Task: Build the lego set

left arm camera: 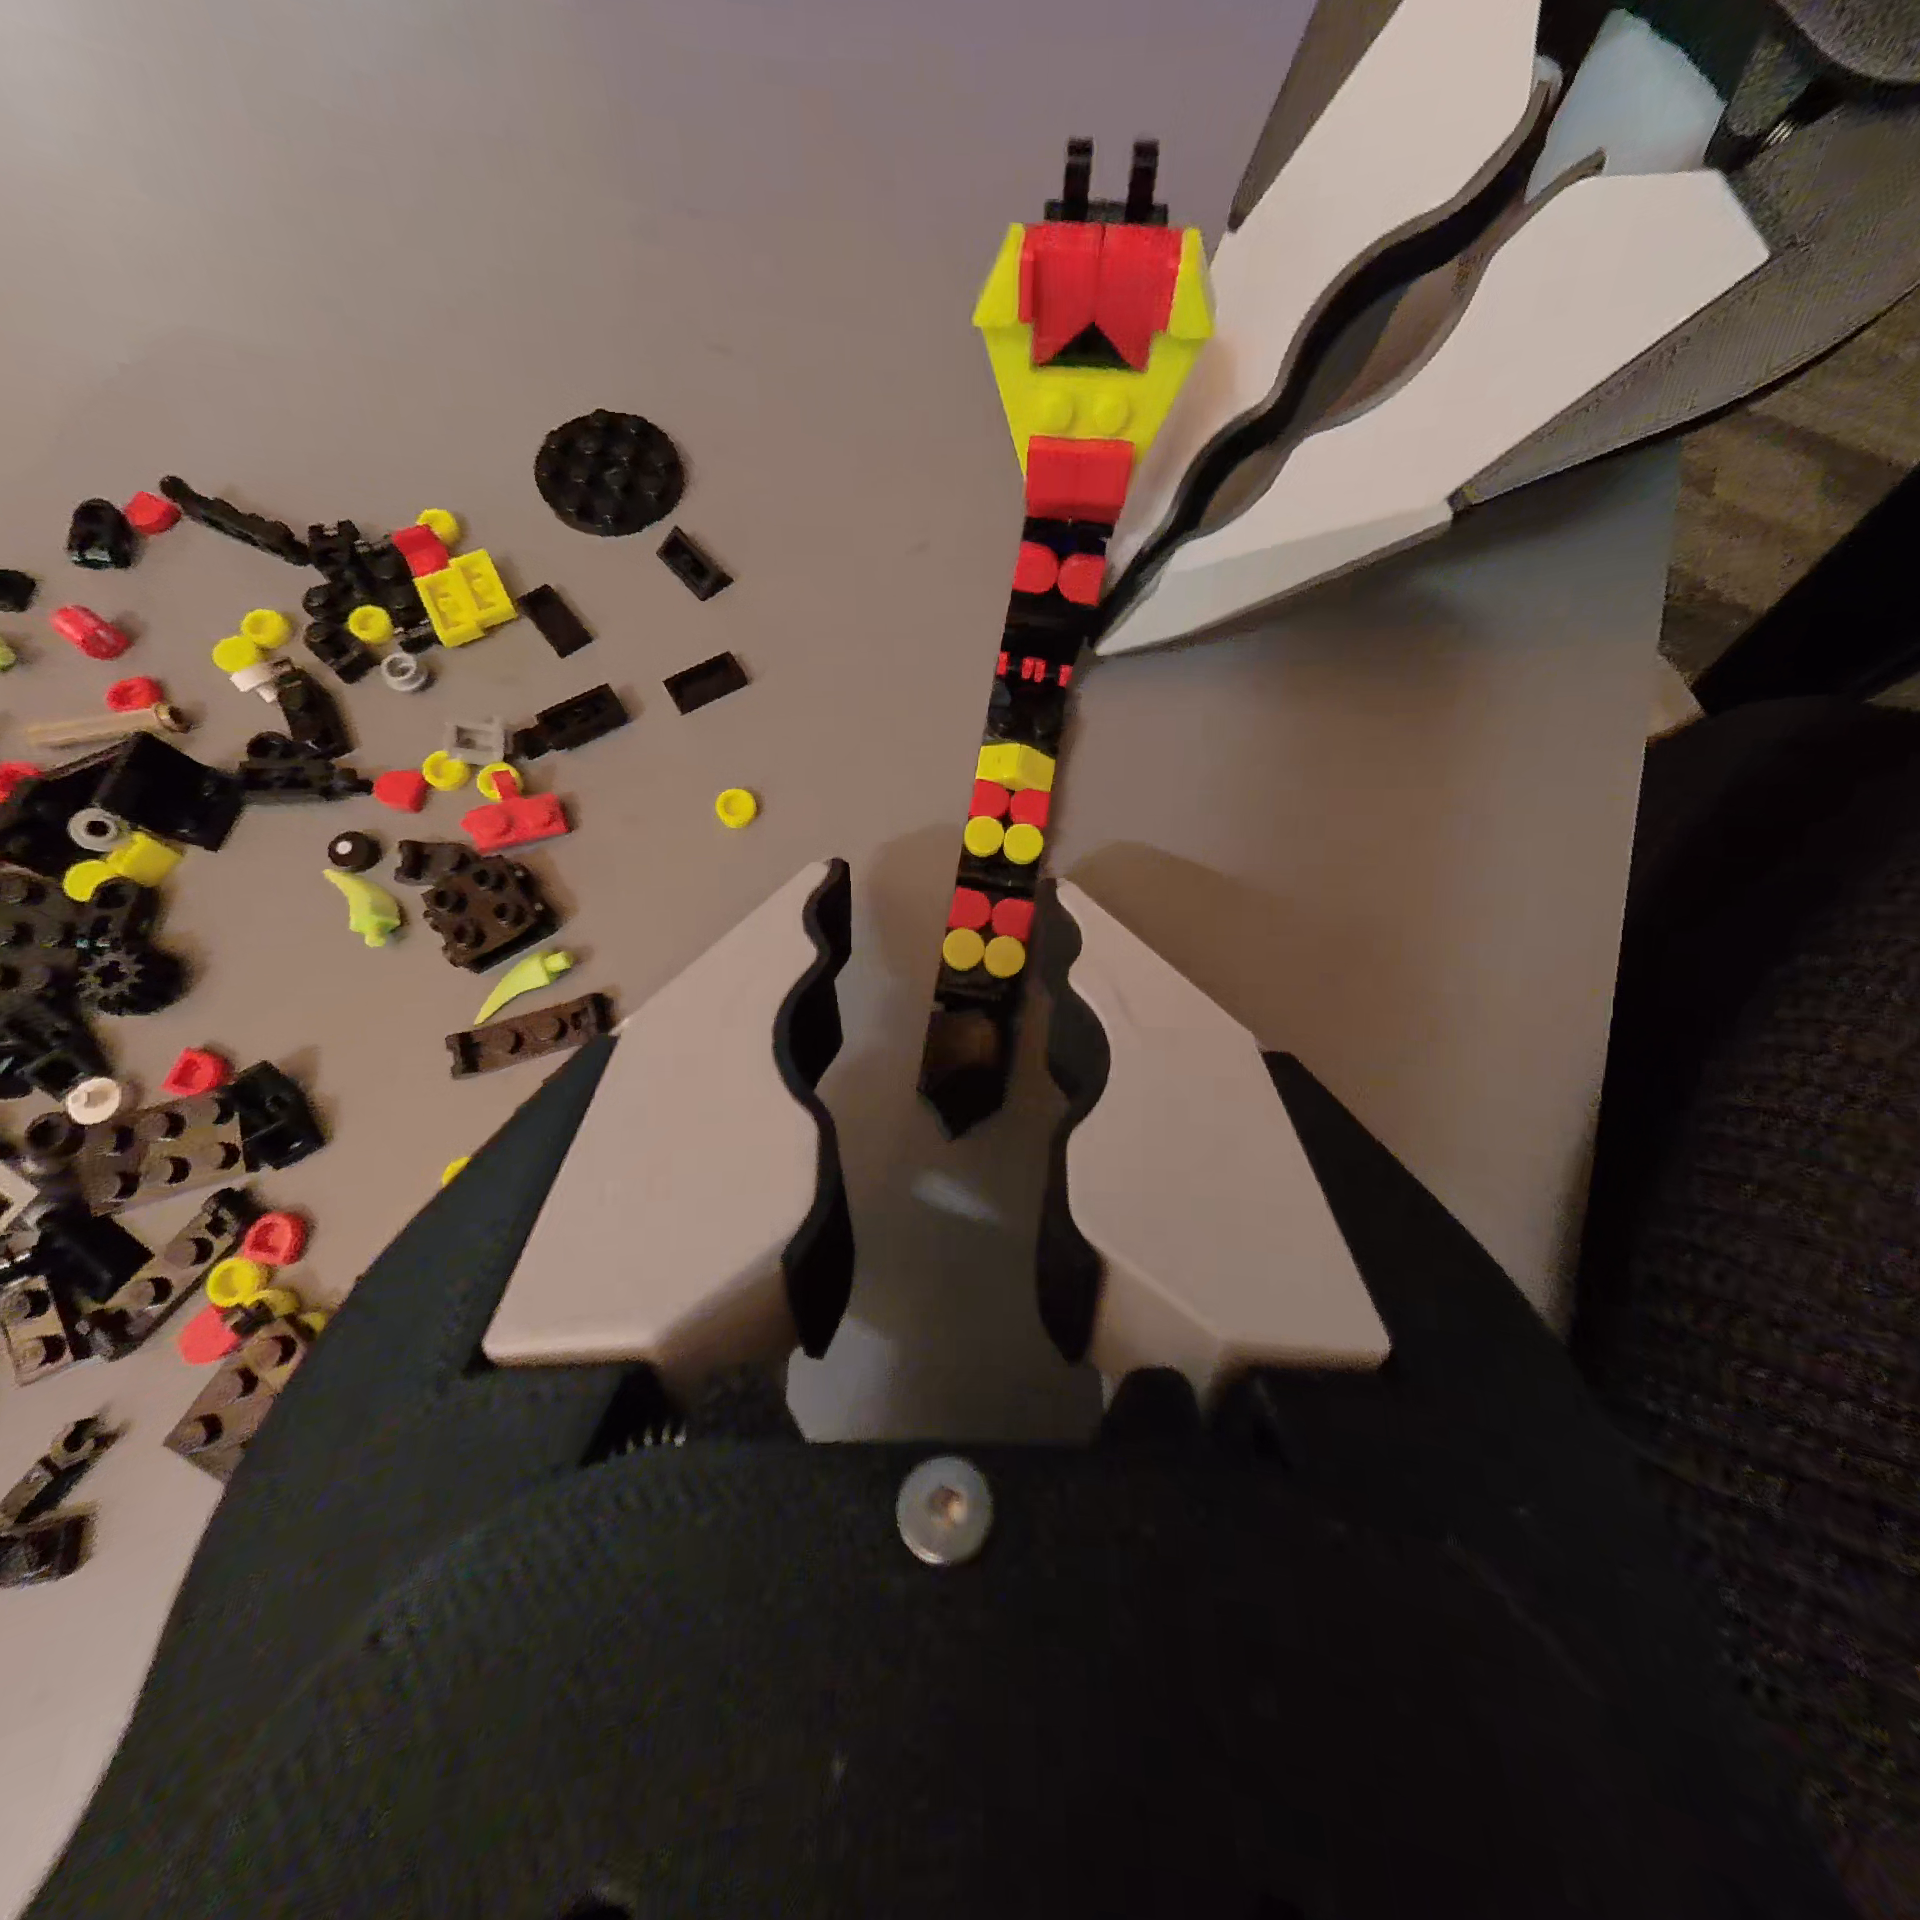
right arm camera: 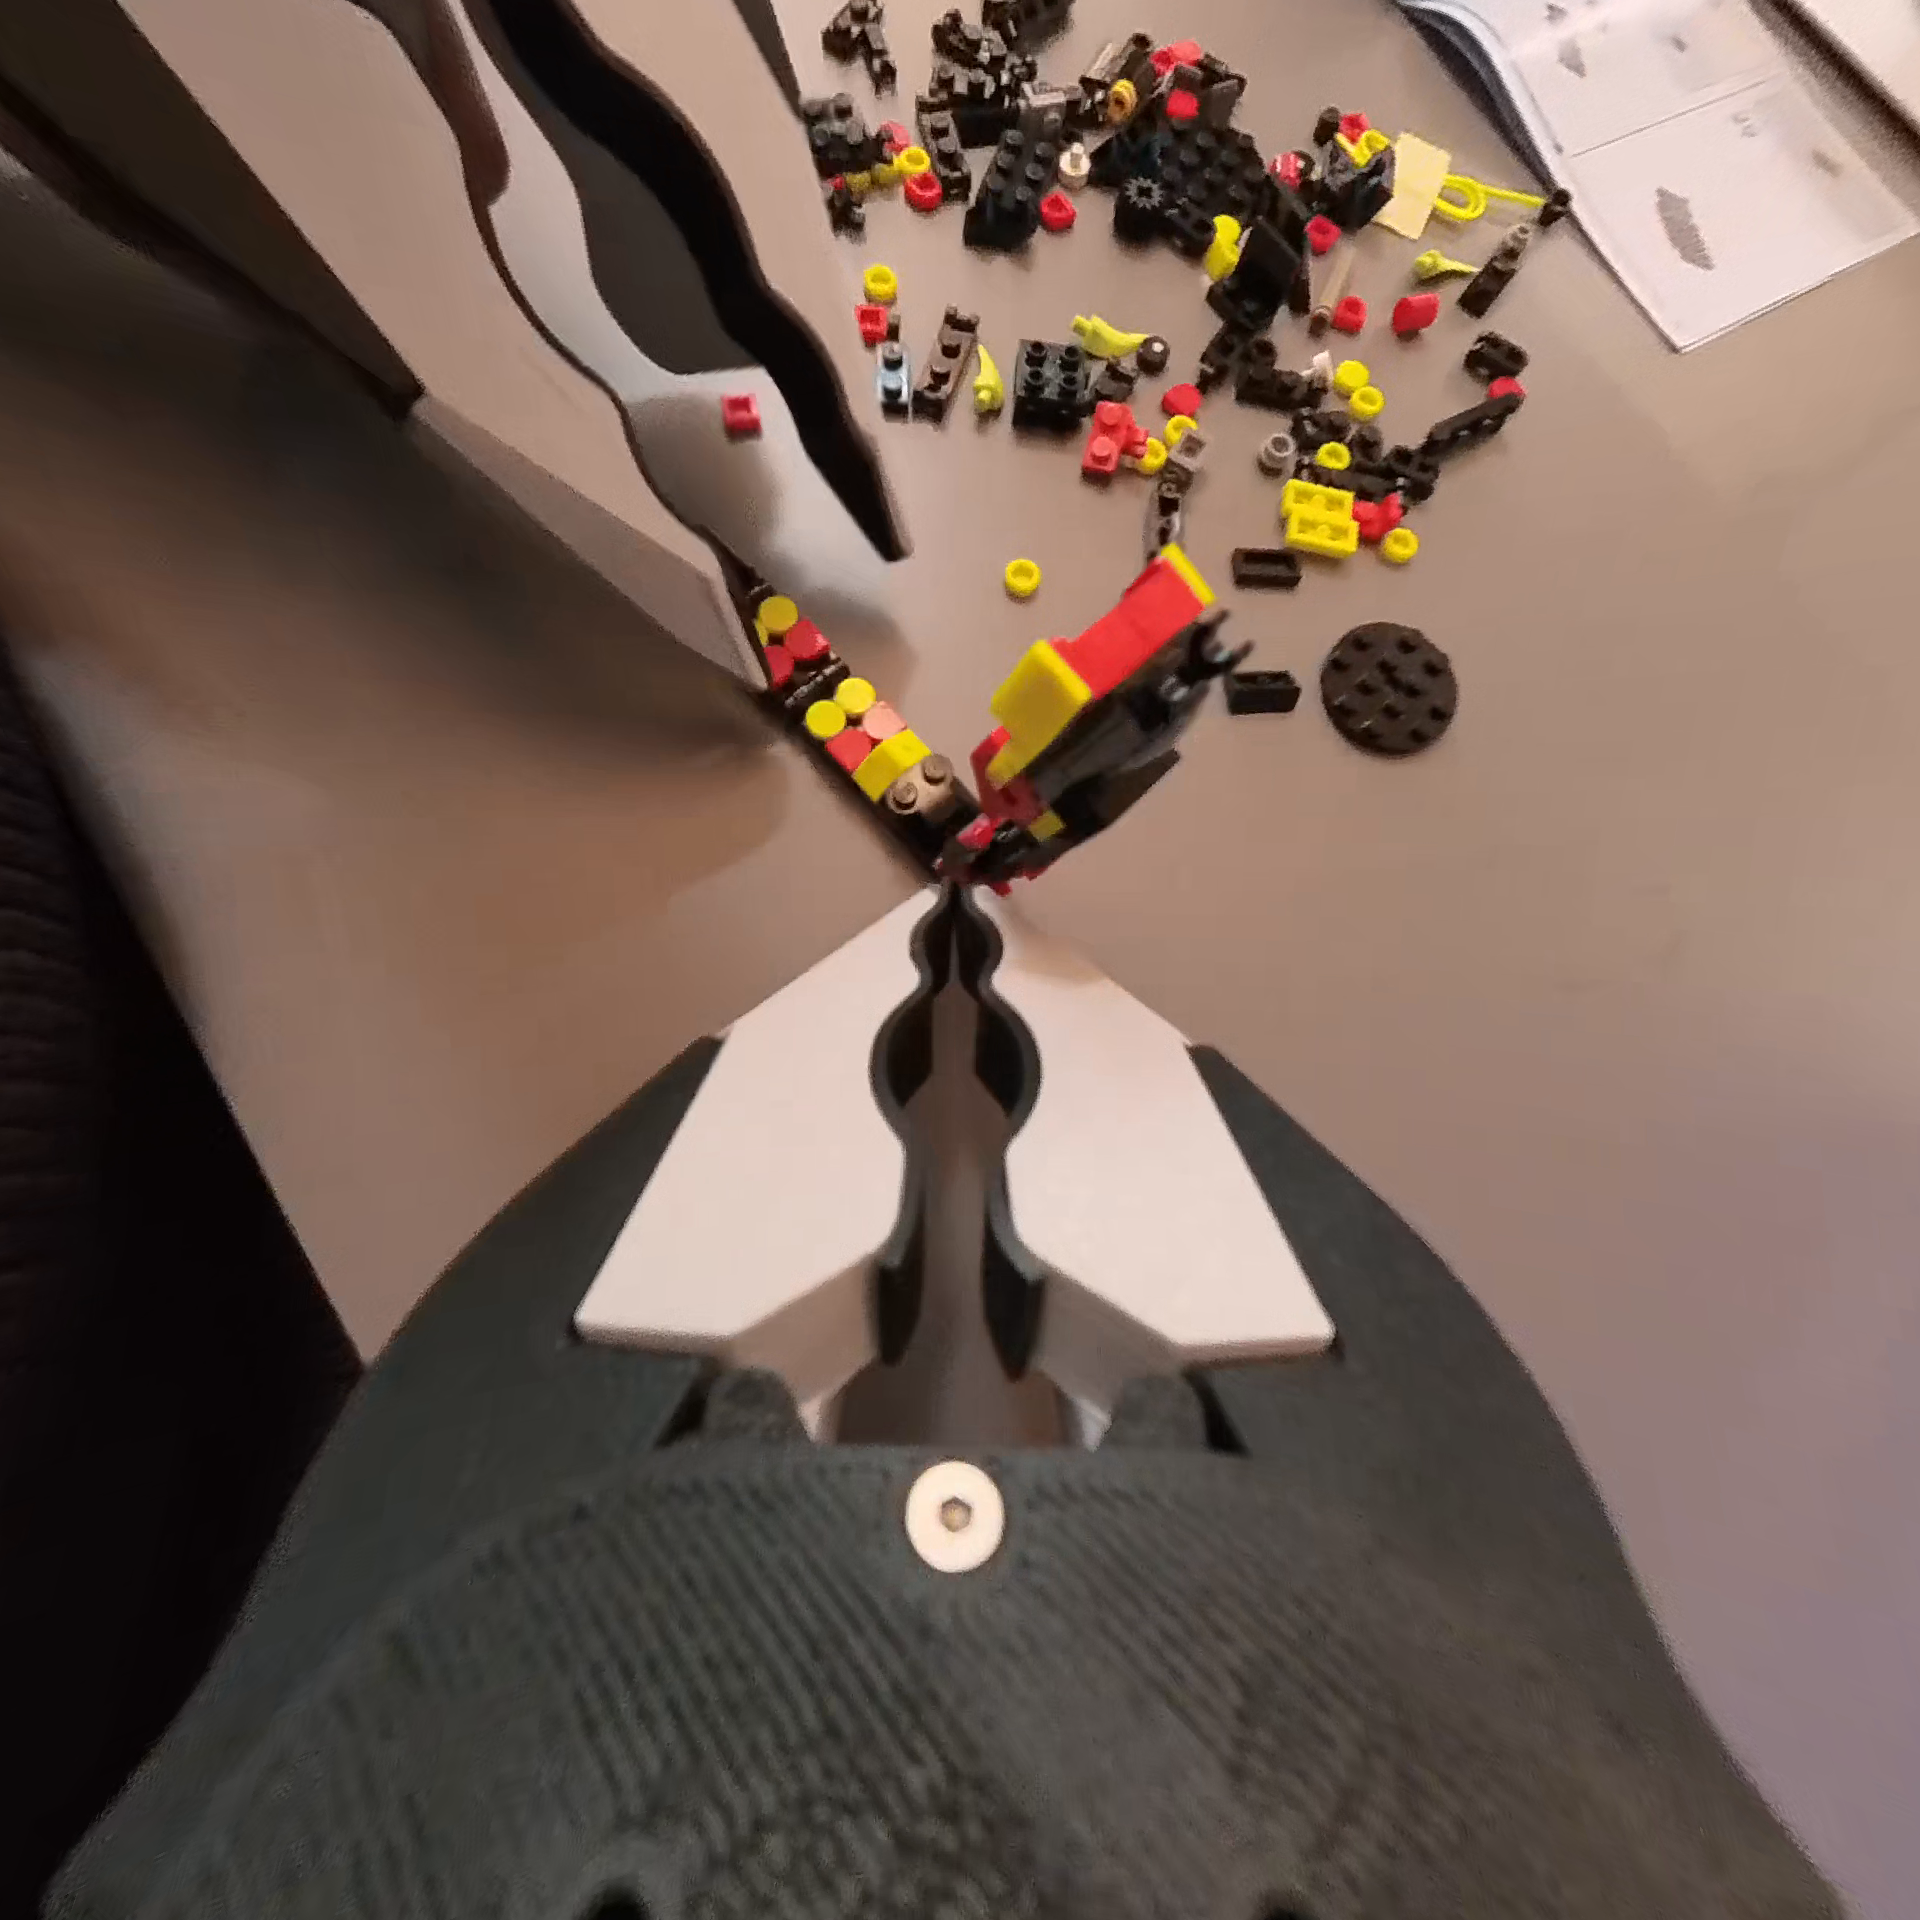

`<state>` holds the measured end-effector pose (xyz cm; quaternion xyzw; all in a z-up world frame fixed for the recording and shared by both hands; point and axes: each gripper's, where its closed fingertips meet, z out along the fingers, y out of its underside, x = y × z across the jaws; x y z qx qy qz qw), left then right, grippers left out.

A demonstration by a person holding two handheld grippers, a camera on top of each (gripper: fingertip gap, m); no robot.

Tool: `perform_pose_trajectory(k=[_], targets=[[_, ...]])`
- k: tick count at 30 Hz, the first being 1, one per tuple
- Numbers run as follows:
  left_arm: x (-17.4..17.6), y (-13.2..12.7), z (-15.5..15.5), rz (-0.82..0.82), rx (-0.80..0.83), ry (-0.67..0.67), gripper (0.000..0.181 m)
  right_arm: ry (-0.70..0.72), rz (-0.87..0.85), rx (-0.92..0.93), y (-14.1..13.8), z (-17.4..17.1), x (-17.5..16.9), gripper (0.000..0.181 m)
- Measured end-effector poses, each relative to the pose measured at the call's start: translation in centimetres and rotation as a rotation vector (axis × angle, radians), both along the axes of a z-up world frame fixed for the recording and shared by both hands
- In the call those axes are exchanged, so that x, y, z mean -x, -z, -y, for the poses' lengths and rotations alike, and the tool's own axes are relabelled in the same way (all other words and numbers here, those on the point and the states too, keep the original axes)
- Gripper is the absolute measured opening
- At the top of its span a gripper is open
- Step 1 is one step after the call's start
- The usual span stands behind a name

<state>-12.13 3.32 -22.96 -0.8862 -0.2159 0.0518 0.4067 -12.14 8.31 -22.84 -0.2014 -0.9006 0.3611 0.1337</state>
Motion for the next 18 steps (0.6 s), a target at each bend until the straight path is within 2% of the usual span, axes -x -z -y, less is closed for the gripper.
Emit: perform_pose_trajectory(k=[6,10,15,18], targets=[[-0.3,-1.2,-0.8,-0.044,-0.045,0.024,0.035,0.056,0.028,-0.052,0.4,-1.7,0.5,0.0],[-0.7,-2.2,-2.5,-0.055,-0.111,0.047,0.035,0.104,0.023,-0.049,0.3,-2.1,1.2,0.0],[0.3,-0.4,-3.1,-0.104,0.017,0.034,0.035,0.114,0.058,0.041,-0.3,-1.3,1.3,0.0],[0.3,0.1,-3.3,-0.092,0.038,0.041,0.035,0.123,0.074,0.068,-0.4,-1.2,1.4,0.0]])
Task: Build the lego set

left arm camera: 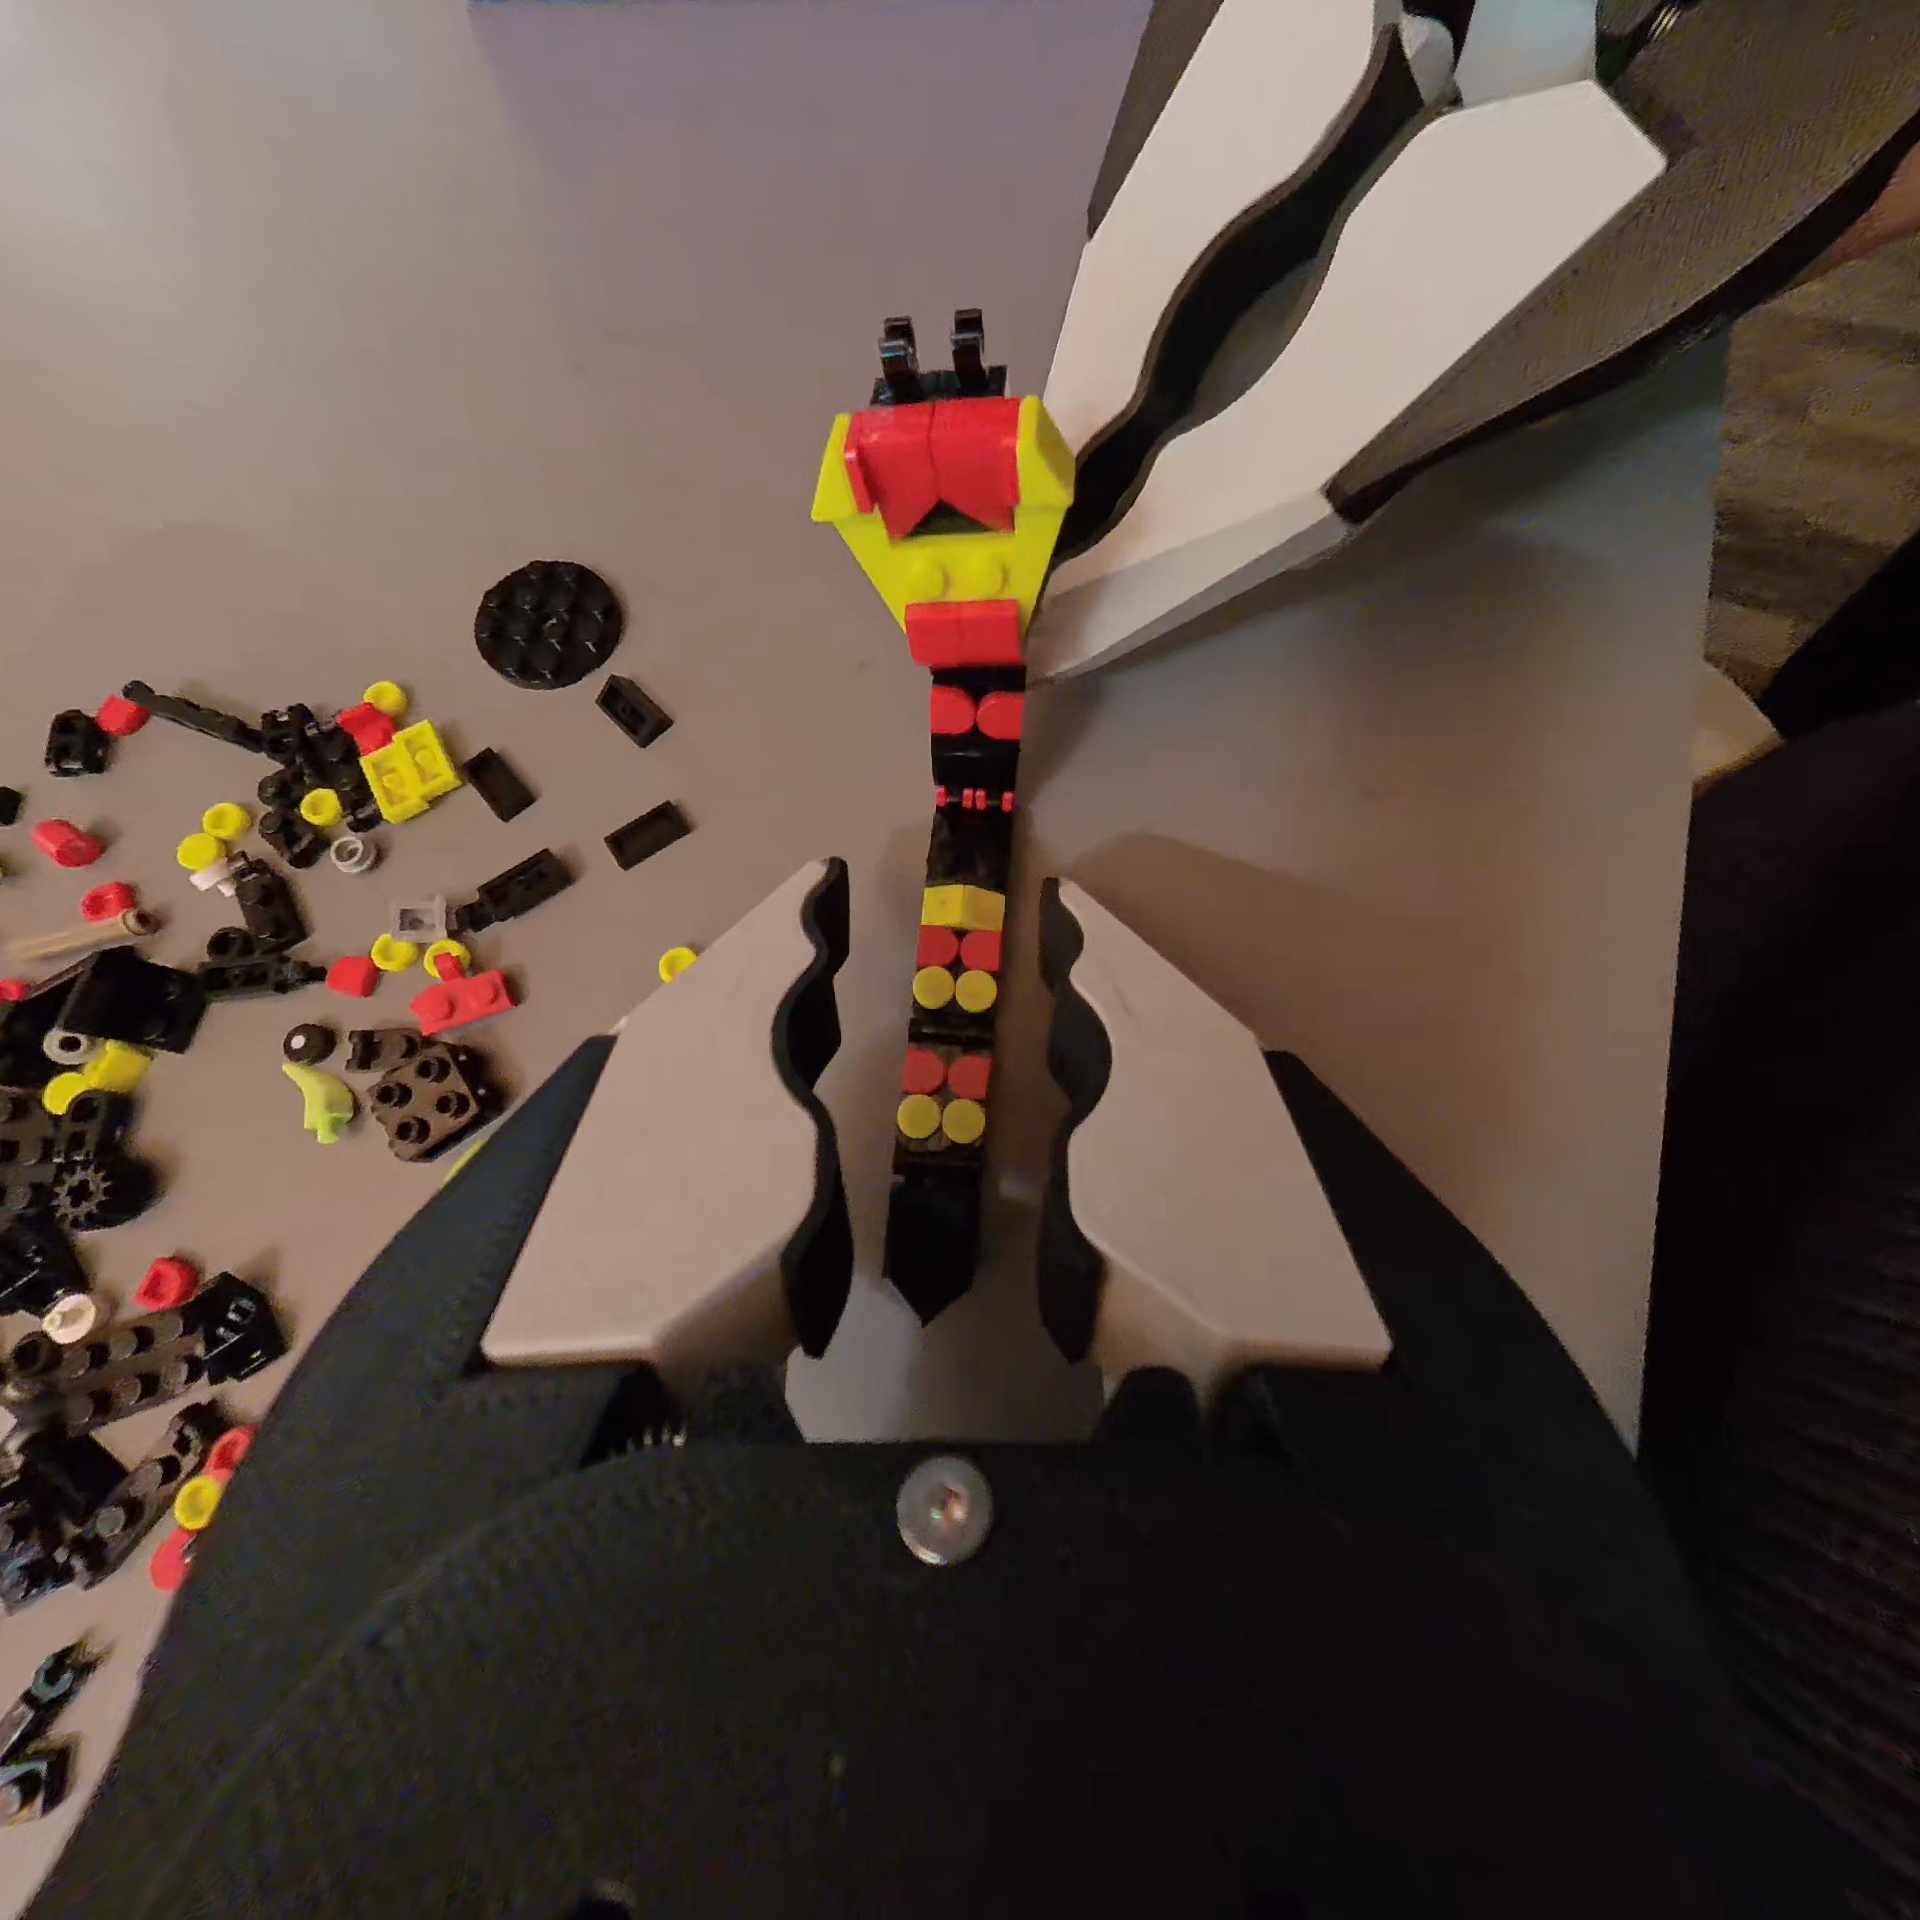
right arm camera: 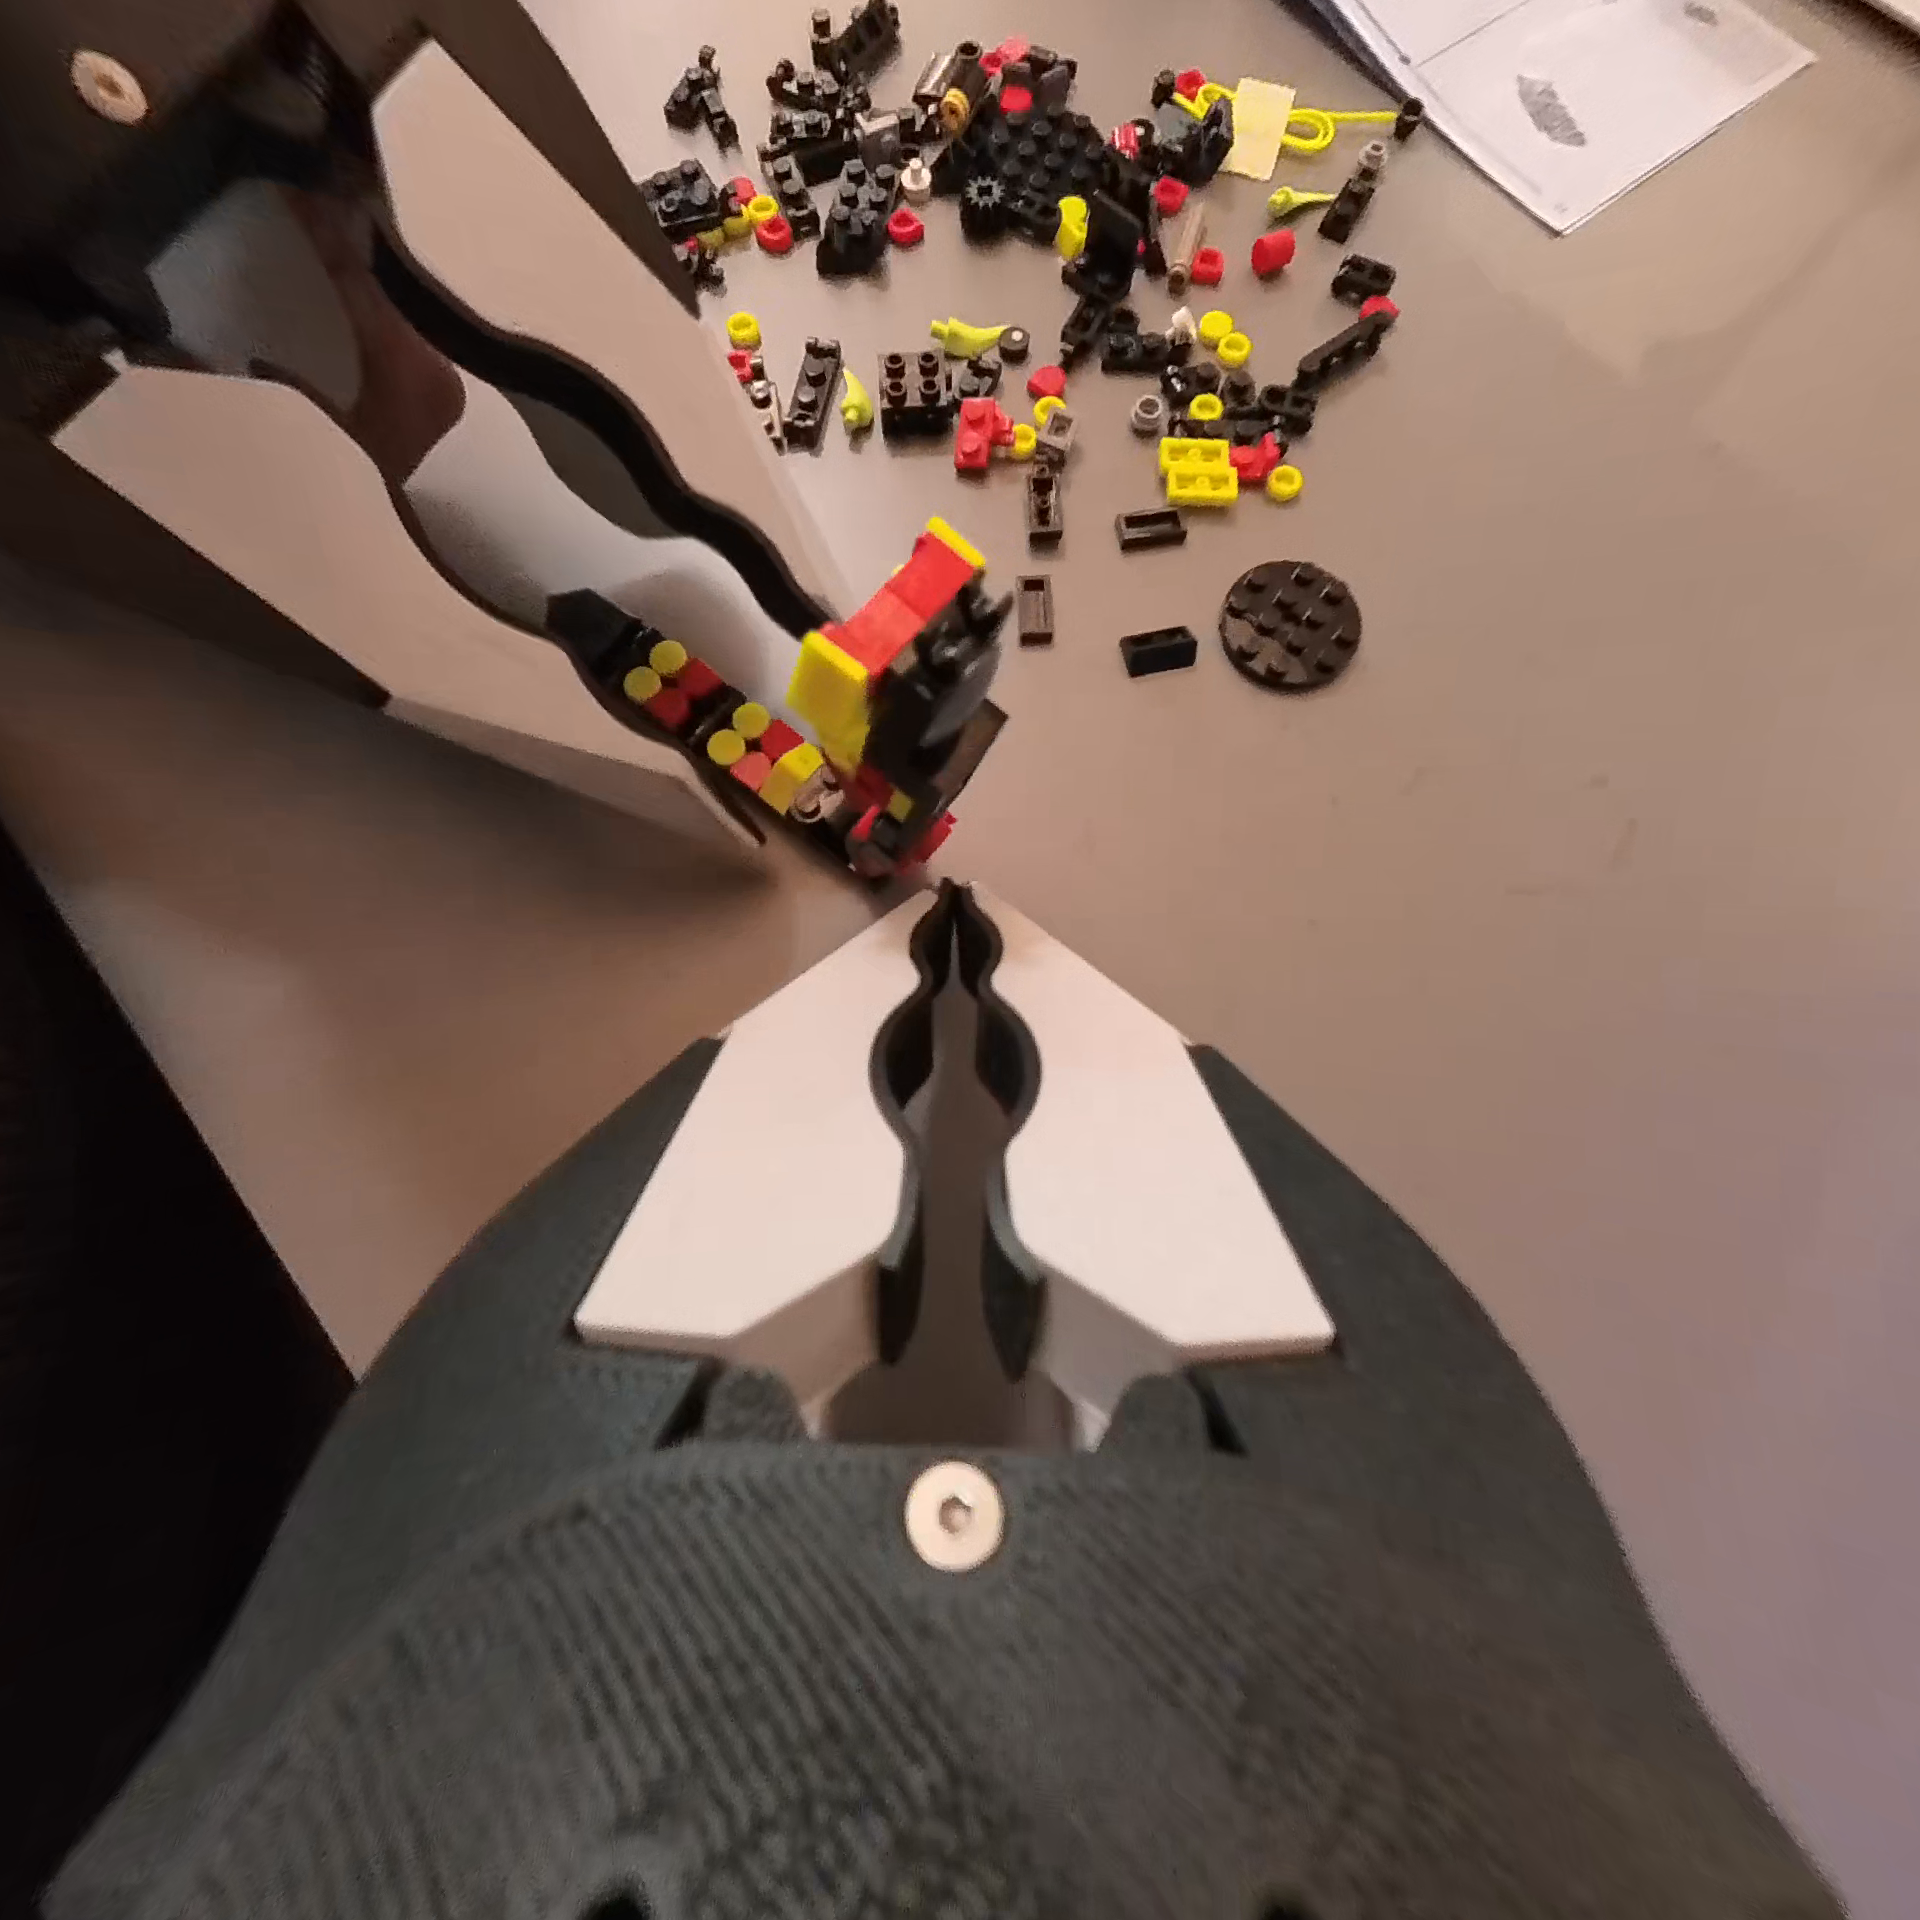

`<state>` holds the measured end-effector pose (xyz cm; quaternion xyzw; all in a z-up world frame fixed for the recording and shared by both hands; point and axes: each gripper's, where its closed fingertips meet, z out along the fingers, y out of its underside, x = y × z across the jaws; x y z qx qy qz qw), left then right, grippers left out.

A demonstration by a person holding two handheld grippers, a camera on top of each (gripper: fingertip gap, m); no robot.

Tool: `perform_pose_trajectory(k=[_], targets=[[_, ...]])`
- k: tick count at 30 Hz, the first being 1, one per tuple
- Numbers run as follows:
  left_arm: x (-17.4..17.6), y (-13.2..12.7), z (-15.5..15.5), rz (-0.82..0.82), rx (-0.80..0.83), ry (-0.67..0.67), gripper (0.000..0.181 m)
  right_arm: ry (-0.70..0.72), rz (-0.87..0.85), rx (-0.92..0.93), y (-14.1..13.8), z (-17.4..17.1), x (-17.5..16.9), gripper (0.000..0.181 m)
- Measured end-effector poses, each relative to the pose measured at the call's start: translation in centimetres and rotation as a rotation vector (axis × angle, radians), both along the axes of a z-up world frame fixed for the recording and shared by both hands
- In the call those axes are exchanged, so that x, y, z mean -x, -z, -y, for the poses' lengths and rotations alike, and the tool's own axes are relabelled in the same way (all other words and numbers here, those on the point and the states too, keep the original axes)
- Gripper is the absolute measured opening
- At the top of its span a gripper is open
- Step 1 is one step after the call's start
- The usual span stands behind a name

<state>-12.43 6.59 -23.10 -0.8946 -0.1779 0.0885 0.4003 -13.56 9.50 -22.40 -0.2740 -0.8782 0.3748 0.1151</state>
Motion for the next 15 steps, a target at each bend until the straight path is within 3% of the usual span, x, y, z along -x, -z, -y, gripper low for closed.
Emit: perform_pose_trajectory(k=[15], targets=[[-0.1,1.0,-0.6,0.029,0.037,0.017,0.015,-0.019,0.0,-0.002,0.2,0.6,0.0,0.0]])
